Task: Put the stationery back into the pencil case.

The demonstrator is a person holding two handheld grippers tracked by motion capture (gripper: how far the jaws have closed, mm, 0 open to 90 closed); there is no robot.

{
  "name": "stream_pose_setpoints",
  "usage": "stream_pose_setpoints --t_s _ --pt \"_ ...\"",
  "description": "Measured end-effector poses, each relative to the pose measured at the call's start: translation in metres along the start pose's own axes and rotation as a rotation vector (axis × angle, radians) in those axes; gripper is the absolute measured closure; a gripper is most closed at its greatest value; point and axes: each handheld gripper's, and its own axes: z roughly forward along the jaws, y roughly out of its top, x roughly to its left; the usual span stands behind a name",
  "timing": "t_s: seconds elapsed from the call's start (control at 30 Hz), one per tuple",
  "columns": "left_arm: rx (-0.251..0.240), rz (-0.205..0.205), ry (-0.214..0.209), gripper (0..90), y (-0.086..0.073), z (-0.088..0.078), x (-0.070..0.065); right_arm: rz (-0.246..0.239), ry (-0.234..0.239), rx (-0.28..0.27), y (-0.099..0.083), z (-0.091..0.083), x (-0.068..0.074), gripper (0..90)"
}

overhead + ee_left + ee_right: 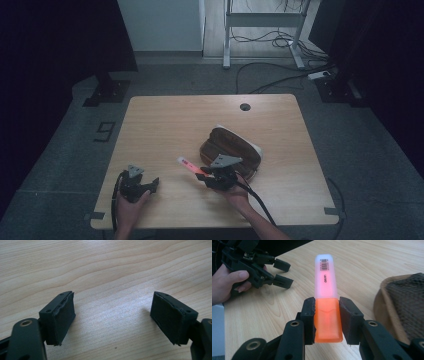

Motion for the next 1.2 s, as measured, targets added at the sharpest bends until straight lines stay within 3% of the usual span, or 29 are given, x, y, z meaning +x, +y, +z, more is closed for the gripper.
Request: stream_pose_setpoints --t_s 0.9,1.2 --pt "0.000 0.000 0.000 19.5 0.000 0.000 0.000 0.018 -0.022 -0.076 0.008 -0.033 -0.027 65.6" --pt "0.000 0.000 0.000 19.6 0.000 0.000 0.000 0.015 -0.037 -0.077 0.009 -0.044 -0.042 65.6"
